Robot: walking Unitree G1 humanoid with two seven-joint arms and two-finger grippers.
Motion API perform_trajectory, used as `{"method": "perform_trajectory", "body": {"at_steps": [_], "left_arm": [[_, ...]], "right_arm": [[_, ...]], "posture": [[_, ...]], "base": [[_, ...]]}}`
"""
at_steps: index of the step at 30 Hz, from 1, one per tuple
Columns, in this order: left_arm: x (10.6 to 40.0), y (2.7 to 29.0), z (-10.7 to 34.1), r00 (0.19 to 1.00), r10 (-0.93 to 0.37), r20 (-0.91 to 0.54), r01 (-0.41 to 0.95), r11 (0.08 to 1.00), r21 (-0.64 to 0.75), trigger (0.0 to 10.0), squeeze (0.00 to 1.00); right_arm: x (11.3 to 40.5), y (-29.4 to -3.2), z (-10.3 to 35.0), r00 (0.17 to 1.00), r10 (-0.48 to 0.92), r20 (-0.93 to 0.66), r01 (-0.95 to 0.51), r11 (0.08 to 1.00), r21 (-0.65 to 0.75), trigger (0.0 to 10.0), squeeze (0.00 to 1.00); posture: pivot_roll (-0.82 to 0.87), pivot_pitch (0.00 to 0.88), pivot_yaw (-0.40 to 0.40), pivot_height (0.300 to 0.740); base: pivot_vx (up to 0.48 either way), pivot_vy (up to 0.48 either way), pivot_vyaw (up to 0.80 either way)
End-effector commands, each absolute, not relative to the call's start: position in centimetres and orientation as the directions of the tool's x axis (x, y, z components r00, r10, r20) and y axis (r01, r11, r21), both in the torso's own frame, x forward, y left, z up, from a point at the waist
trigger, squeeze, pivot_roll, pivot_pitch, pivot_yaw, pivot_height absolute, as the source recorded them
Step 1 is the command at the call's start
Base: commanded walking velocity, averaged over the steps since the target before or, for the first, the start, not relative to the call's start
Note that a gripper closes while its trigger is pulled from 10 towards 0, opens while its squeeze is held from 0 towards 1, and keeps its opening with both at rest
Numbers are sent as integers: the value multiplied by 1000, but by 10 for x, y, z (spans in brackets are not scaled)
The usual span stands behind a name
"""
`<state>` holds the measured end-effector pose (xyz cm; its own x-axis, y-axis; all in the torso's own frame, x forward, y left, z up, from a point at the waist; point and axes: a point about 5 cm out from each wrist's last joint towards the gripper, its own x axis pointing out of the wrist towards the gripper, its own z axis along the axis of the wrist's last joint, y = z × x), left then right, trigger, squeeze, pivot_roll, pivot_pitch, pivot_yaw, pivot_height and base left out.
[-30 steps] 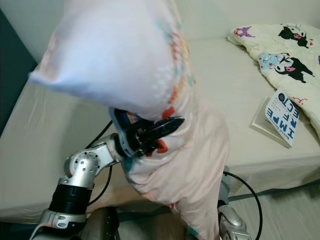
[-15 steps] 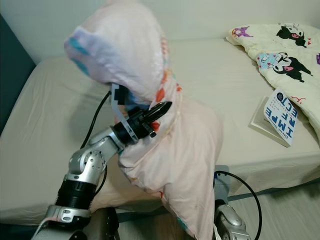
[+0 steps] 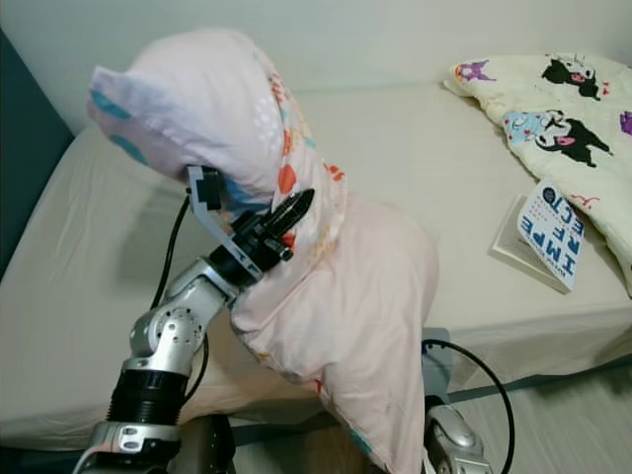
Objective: Clean up the room
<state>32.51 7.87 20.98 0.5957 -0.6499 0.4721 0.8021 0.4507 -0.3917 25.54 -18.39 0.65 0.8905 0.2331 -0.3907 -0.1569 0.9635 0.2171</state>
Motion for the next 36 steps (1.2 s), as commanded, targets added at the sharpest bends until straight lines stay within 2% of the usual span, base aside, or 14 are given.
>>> {"method": "perform_trajectory", "body": {"at_steps": [1,9,10,16,28,36], "left_arm": [[323,76,213,578,-661,479,816,448,-366,10000,0],[326,93,224,602,-598,530,798,472,-374,10000,0],[326,98,216,629,-578,520,778,480,-406,10000,0],[323,103,201,673,-544,501,740,485,-466,10000,0],[321,99,181,723,-524,450,688,490,-536,10000,0],[325,95,183,720,-532,446,692,506,-514,10000,0]], "right_arm": [[262,-178,13,902,260,-346,-196,958,210,10000,0],[267,-177,13,903,259,-344,-197,958,207,10000,0],[269,-178,13,904,257,-342,-196,960,202,10000,0],[273,-178,13,902,259,-346,-202,960,192,10000,0],[280,-178,10,893,272,-359,-215,958,190,10000,0],[284,-178,10,894,266,-360,-212,960,185,10000,0]], "posture": [[-141,143,21,620],[-137,127,27,644],[-140,119,28,653],[-126,98,13,672],[-128,53,-5,716],[-129,31,-2,740]], "base": [[0,0,0],[0,0,0],[0,0,0],[0,0,0],[0,0,0],[0,0,0]]}}
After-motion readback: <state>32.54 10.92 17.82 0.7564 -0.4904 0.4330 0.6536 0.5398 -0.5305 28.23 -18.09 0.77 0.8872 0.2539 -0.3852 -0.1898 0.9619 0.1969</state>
